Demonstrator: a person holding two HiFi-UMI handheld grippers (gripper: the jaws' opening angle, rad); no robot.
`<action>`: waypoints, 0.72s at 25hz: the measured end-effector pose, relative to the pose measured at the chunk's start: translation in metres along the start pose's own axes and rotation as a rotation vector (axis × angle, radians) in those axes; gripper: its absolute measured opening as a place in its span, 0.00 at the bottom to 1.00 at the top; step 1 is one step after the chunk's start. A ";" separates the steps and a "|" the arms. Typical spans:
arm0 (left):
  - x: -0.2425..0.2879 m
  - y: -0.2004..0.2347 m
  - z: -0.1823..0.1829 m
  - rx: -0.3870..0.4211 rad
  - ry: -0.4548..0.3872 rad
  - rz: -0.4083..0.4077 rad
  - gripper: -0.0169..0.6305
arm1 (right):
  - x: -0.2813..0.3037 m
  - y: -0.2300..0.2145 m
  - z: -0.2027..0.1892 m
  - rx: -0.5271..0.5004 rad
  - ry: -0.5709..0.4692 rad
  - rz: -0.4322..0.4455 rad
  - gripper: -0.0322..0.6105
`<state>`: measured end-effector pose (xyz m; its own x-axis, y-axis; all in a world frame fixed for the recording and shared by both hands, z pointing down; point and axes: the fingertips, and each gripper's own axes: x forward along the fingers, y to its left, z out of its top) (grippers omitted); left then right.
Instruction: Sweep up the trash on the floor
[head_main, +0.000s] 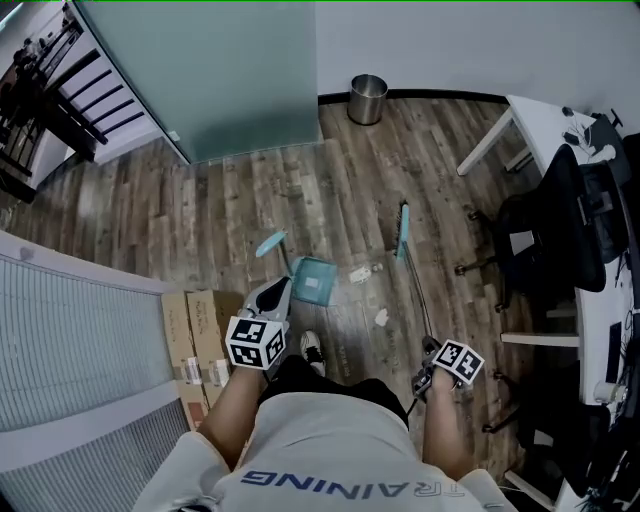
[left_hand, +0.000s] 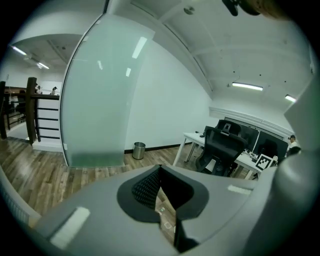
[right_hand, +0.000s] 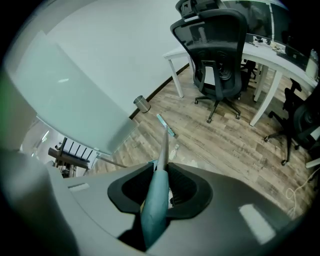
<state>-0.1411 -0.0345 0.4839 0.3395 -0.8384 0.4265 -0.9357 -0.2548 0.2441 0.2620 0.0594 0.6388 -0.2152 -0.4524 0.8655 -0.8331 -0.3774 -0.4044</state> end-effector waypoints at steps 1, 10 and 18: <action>0.006 0.012 0.002 0.001 0.009 -0.004 0.03 | 0.004 0.010 0.003 0.006 -0.005 -0.002 0.22; 0.044 0.077 0.001 -0.032 0.063 0.023 0.03 | 0.029 0.052 0.020 -0.001 0.009 0.017 0.22; 0.062 0.054 -0.007 -0.024 0.120 0.058 0.03 | 0.049 0.022 0.038 -0.004 0.064 0.004 0.22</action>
<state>-0.1696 -0.0971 0.5293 0.2950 -0.7875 0.5411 -0.9521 -0.1948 0.2356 0.2528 -0.0019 0.6605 -0.2506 -0.4013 0.8810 -0.8342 -0.3722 -0.4068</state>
